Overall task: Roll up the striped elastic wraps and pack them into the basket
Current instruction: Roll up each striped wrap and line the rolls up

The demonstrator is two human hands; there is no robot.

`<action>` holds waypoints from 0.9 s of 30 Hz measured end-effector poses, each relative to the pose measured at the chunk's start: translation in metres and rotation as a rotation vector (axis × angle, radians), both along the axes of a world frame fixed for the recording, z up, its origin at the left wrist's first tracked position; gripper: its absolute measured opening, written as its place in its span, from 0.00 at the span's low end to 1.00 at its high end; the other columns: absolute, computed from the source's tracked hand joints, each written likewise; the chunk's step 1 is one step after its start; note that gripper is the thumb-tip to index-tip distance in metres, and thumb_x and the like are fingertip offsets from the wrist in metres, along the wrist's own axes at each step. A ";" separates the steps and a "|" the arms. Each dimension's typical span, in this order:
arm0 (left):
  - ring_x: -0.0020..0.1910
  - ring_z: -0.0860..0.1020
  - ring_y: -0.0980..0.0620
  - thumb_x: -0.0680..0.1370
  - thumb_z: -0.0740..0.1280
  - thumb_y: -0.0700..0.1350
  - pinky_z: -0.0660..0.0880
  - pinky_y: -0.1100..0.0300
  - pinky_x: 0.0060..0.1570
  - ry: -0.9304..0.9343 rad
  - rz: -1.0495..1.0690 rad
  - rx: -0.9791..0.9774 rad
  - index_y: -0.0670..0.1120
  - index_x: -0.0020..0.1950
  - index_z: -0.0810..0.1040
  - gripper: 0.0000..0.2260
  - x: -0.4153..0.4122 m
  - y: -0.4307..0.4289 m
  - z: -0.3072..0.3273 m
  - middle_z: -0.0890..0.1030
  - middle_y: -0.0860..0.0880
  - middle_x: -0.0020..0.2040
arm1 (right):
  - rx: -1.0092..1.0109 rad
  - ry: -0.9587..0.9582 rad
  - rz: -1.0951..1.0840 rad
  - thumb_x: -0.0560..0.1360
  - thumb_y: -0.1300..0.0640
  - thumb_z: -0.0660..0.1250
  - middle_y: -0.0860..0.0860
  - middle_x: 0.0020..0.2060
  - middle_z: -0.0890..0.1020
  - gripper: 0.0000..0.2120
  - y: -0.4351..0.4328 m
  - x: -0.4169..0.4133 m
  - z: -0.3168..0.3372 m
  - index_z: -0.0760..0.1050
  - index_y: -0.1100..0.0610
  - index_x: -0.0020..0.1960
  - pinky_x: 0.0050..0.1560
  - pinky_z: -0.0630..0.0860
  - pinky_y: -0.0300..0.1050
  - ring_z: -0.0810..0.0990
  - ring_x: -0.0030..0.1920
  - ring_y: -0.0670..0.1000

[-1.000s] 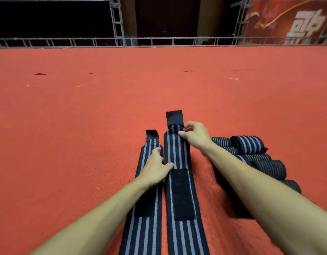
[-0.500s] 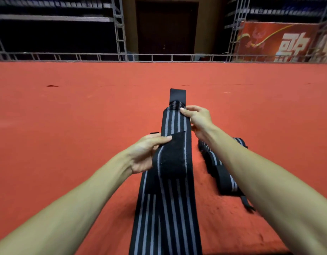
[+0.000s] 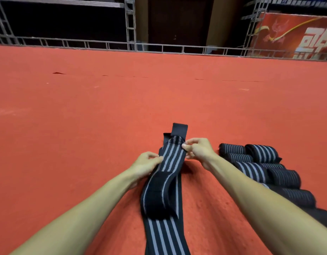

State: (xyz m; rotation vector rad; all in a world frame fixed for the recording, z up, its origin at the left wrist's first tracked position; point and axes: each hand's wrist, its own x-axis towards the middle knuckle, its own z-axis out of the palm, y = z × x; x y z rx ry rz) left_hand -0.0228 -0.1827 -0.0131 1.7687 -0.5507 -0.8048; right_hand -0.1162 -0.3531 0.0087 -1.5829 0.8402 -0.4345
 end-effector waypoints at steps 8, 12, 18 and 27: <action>0.41 0.77 0.55 0.78 0.66 0.45 0.68 0.64 0.43 -0.434 0.139 0.065 0.48 0.57 0.80 0.09 0.055 -0.062 -0.037 0.78 0.53 0.39 | -0.189 0.058 -0.015 0.70 0.62 0.75 0.52 0.31 0.80 0.05 -0.026 0.045 -0.051 0.79 0.57 0.40 0.27 0.73 0.41 0.73 0.25 0.47; 0.49 0.79 0.52 0.77 0.66 0.48 0.72 0.60 0.49 -0.597 0.166 0.137 0.53 0.52 0.82 0.07 0.066 -0.076 -0.054 0.82 0.54 0.43 | -0.353 0.080 -0.043 0.71 0.56 0.75 0.49 0.35 0.84 0.04 -0.037 0.053 -0.067 0.81 0.51 0.40 0.27 0.73 0.38 0.74 0.21 0.45; 0.53 0.77 0.52 0.79 0.61 0.54 0.70 0.53 0.57 -0.755 0.214 0.208 0.57 0.55 0.80 0.10 0.065 -0.081 -0.061 0.77 0.56 0.49 | -0.477 0.093 -0.079 0.69 0.51 0.76 0.44 0.34 0.83 0.03 -0.040 0.059 -0.085 0.82 0.48 0.40 0.41 0.80 0.45 0.79 0.33 0.45; 0.59 0.76 0.53 0.79 0.61 0.51 0.64 0.50 0.66 -0.629 0.100 0.294 0.56 0.55 0.78 0.08 0.070 -0.087 -0.055 0.77 0.54 0.55 | -0.387 0.163 0.001 0.69 0.57 0.76 0.47 0.41 0.83 0.07 -0.040 0.060 -0.071 0.82 0.54 0.46 0.45 0.73 0.38 0.80 0.44 0.46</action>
